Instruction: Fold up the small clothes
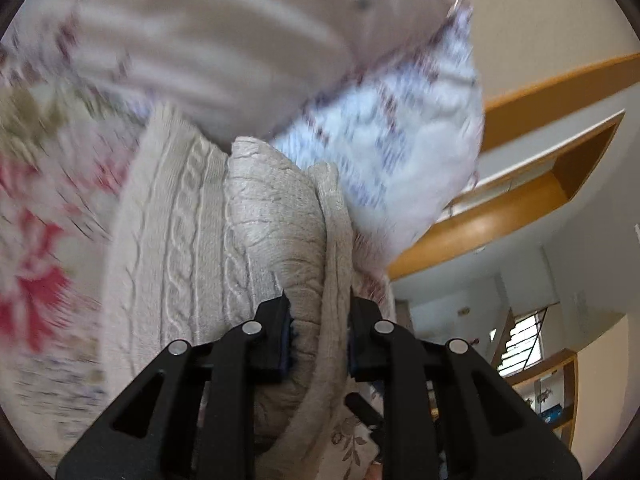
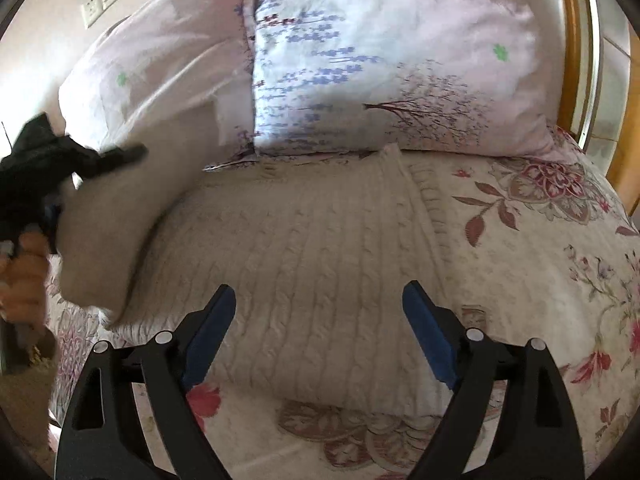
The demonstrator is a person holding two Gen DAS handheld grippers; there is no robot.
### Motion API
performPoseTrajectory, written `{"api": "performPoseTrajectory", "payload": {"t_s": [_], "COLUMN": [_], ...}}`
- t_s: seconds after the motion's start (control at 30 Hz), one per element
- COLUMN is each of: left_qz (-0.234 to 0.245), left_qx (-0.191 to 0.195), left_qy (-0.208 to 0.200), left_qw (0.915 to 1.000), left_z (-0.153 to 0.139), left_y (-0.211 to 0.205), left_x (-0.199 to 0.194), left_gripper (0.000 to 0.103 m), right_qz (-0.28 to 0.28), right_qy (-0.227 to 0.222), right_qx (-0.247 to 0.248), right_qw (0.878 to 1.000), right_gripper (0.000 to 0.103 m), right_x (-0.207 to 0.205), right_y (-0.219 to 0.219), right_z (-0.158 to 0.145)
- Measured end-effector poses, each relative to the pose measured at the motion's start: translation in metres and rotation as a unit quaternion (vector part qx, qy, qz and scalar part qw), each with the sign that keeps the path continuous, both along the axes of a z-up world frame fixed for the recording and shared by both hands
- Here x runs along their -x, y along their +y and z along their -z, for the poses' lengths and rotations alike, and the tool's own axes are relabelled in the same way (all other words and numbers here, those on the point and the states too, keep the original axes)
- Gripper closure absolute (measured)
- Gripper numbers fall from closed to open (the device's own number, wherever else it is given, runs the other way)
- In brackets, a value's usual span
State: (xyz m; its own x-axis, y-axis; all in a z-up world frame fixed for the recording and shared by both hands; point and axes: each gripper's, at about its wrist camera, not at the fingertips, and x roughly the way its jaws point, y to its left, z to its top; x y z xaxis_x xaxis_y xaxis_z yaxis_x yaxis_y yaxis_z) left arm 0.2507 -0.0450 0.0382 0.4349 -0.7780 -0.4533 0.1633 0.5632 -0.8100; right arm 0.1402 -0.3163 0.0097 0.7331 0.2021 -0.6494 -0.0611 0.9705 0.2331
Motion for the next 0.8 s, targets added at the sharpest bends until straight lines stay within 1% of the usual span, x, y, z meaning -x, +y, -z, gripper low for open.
{"api": "performPoseTrajectory", "payload": {"t_s": [0.1, 0.17, 0.2, 0.23, 0.27, 0.3, 0.33, 0.43, 0.47, 0.53, 0.6, 0.63, 0.67, 0.73, 0.8], "left_qz": [0.018, 0.024, 0.023, 0.025, 0.032, 0.046, 0.052, 0.068, 0.065, 0.034, -0.012, -0.027, -0.041, -0.053, -0.055], "left_qx": [-0.024, -0.035, -0.037, -0.035, -0.028, -0.015, -0.009, 0.012, 0.013, -0.003, -0.041, -0.057, -0.072, -0.077, -0.07], "left_qy": [0.018, 0.02, 0.015, 0.016, 0.015, 0.011, 0.007, -0.013, -0.02, -0.04, -0.048, -0.047, -0.045, -0.036, -0.022], "left_qw": [0.9994, 0.9989, 0.9989, 0.9989, 0.999, 0.9988, 0.9986, 0.9976, 0.9976, 0.9986, 0.998, 0.9969, 0.9956, 0.995, 0.9958], "left_z": [0.02, 0.024, 0.022, 0.02, 0.019, 0.014, 0.011, -0.005, -0.008, -0.015, -0.016, -0.014, -0.011, -0.002, 0.01], "left_y": [-0.027, -0.037, -0.039, -0.04, -0.04, -0.04, -0.039, -0.026, -0.02, 0.004, 0.028, 0.037, 0.046, 0.06, 0.069], "left_x": [-0.002, -0.003, -0.002, -0.002, -0.002, 0.0, 0.001, 0.013, 0.016, 0.026, 0.033, 0.034, 0.033, 0.033, 0.031], "left_gripper": [0.083, 0.081, 0.079, 0.069, 0.063, 0.055, 0.047, 0.037, 0.036, 0.033, 0.032, 0.032, 0.032, 0.032, 0.032], "right_qz": [0.009, 0.014, 0.015, 0.016, 0.016, 0.014, 0.012, 0.004, 0.0, -0.012, -0.027, -0.033, -0.039, -0.045, -0.046], "right_qy": [-0.001, -0.003, -0.003, -0.005, -0.006, -0.005, -0.004, -0.006, -0.01, -0.005, 0.004, 0.011, 0.02, 0.043, 0.061], "right_qx": [-0.013, -0.024, -0.028, -0.035, -0.041, -0.05, -0.057, -0.078, -0.089, -0.119, -0.152, -0.165, -0.18, -0.207, -0.227], "right_qw": [1.0, 1.0, 0.999, 0.999, 0.999, 0.999, 0.998, 0.997, 0.996, 0.993, 0.988, 0.986, 0.983, 0.976, 0.971], "right_gripper": [0.016, 0.016, 0.016, 0.016, 0.016, 0.016, 0.016, 0.016, 0.016, 0.016, 0.016, 0.017, 0.019, 0.023, 0.027], "right_x": [0.001, 0.001, 0.0, 0.0, 0.0, -0.001, -0.002, -0.004, -0.007, -0.013, -0.022, -0.026, -0.033, -0.047, -0.059], "right_y": [-0.01, -0.016, -0.018, -0.02, -0.021, -0.022, -0.022, -0.023, -0.024, -0.025, -0.023, -0.022, -0.02, -0.016, -0.013], "right_z": [0.001, 0.001, 0.0, 0.0, -0.001, -0.002, -0.003, -0.009, -0.013, -0.017, -0.02, -0.02, -0.019, -0.014, -0.007]}}
